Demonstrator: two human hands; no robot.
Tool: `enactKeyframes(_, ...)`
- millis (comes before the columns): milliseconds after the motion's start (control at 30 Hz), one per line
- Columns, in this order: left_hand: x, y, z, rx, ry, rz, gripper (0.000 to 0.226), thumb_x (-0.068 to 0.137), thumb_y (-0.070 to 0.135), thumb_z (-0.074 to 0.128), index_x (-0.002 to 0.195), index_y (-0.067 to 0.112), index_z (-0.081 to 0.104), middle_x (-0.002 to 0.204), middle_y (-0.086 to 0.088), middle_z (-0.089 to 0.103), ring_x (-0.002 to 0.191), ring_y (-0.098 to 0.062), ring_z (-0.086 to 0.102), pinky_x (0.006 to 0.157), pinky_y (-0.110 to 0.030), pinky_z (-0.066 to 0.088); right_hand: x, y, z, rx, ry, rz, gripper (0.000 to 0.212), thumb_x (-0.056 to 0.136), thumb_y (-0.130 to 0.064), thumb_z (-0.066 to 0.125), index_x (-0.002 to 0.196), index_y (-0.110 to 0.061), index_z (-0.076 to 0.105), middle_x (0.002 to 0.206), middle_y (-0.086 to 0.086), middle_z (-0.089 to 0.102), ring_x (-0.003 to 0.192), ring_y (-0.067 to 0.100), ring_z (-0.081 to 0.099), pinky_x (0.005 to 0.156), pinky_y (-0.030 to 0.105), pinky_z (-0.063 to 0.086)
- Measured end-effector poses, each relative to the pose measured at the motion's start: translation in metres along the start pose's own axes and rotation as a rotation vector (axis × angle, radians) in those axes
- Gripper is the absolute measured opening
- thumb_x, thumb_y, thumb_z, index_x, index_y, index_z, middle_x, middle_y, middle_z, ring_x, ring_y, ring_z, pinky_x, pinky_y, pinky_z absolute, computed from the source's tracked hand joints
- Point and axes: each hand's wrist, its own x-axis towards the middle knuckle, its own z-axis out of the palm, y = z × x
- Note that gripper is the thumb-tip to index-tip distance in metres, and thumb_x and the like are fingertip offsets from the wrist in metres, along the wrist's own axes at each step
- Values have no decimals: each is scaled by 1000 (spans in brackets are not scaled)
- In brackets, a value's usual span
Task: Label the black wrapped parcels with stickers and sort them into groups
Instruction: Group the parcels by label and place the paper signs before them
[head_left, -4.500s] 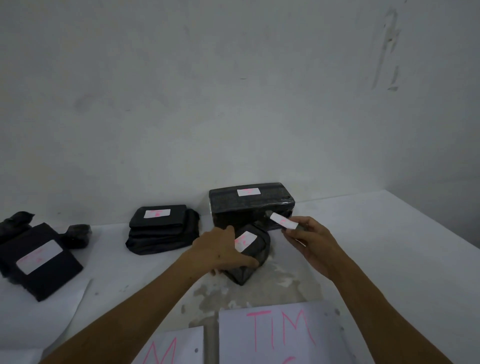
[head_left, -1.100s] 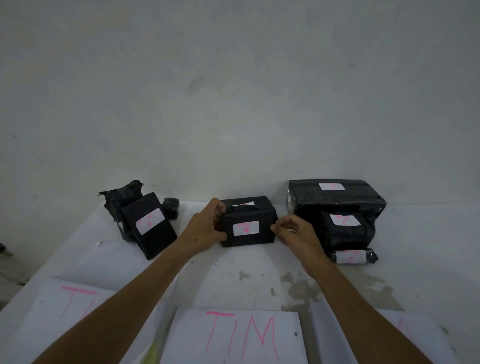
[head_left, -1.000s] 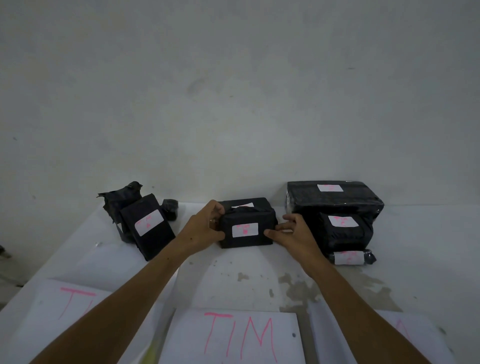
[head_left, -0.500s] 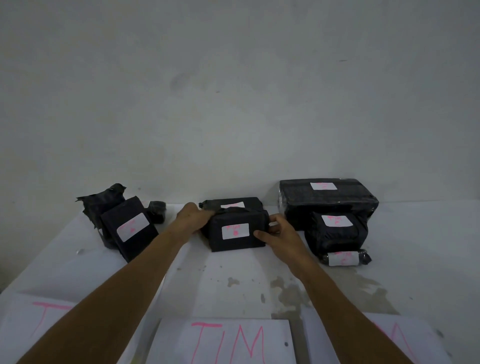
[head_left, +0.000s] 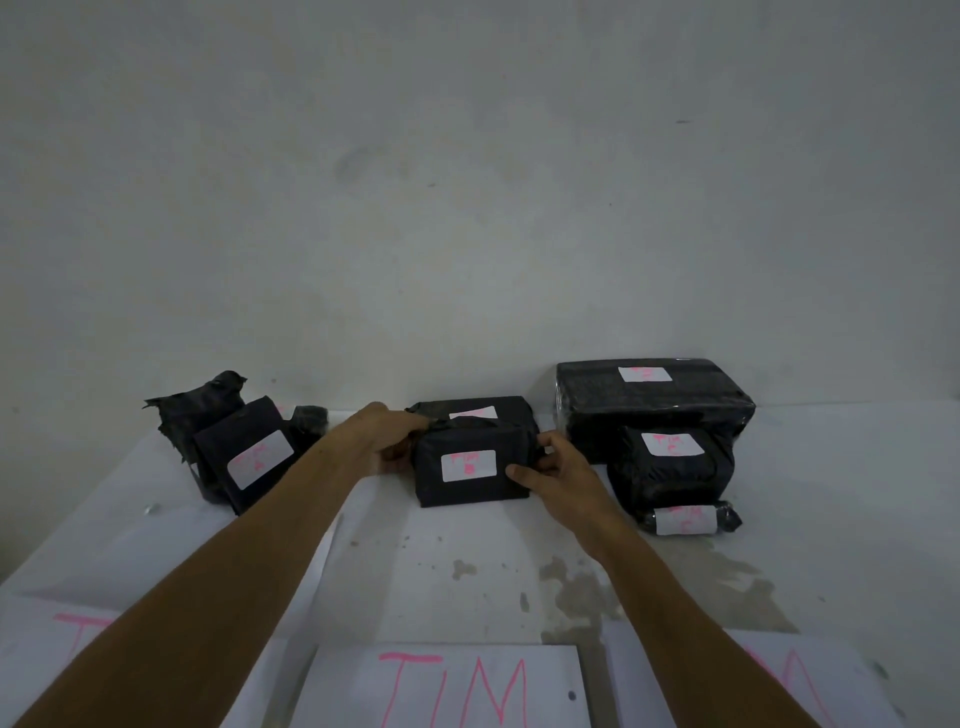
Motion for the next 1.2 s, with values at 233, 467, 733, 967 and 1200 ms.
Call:
enactKeyframes(233, 7, -6, 8, -330, -111, 140, 41, 86, -6, 70, 121, 9, 56, 111, -17, 69, 88, -25, 67, 64, -32, 56, 3, 5, -3, 49, -17, 6, 30, 86, -23, 81, 110, -18, 63, 109, 11, 68, 104, 26, 67, 93, 41, 57)
enactKeyframes(467, 16, -12, 9, -474, -35, 293, 49, 83, -18, 67, 122, 10, 56, 120, -16, 69, 105, -27, 68, 83, -34, 59, 10, 3, 1, -21, 20, -13, 35, 91, -25, 76, 120, -15, 60, 110, 7, 64, 102, 19, 64, 80, 23, 52)
enactKeyframes(733, 20, -16, 2, 63, 322, 235, 38, 80, 41, 83, 80, 9, 62, 87, -10, 72, 79, -25, 69, 78, -42, 62, 28, 4, 9, -18, 125, -66, 31, 88, -22, 78, 115, -16, 63, 101, 0, 66, 94, 16, 65, 83, 28, 56)
enactKeyframes(967, -13, -19, 10, 28, 150, 70, 40, 95, 44, 65, 92, 4, 72, 77, -12, 77, 68, -25, 76, 59, -32, 61, 18, 10, 11, -44, 203, -90, 38, 79, -16, 87, 106, -9, 61, 95, 3, 65, 83, 11, 62, 72, 17, 53)
enactKeyframes(1200, -19, -19, 14, -112, 85, 53, 32, 96, 33, 68, 109, 4, 67, 92, -11, 74, 83, -26, 73, 66, -34, 61, 10, 11, 14, -73, 196, -24, 32, 78, -22, 88, 92, -5, 64, 94, 5, 67, 85, 16, 63, 71, 21, 50)
